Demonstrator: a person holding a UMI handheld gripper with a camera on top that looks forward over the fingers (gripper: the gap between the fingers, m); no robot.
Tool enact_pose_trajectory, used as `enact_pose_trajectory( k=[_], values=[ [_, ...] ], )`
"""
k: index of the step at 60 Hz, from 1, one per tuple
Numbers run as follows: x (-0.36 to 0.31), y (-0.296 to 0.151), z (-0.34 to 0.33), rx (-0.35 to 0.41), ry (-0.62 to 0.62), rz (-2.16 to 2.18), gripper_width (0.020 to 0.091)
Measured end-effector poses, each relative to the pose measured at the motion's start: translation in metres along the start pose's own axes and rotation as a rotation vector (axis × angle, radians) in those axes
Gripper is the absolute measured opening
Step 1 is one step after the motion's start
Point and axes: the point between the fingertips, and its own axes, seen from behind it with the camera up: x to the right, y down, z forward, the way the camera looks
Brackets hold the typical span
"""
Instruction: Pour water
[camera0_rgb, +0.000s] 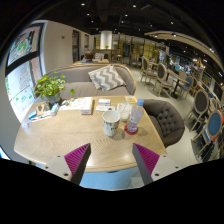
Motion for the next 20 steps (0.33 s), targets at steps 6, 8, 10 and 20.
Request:
enact_pose_trajectory(
  k=[6, 8, 10, 20],
  values=[
    [-0.007, -0.003, -0.006, 0.01, 0.004, 0.009, 0.0853],
    [-0.009, -0.003, -0.007, 0.011, 0.005, 0.014, 0.0853],
    [-0.01, -0.004, -0.007, 0.015, 0.009, 0.012, 0.0854],
    [-0.016, -0.007, -0.008, 0.02, 0.019, -0.038, 0.0857]
  ],
)
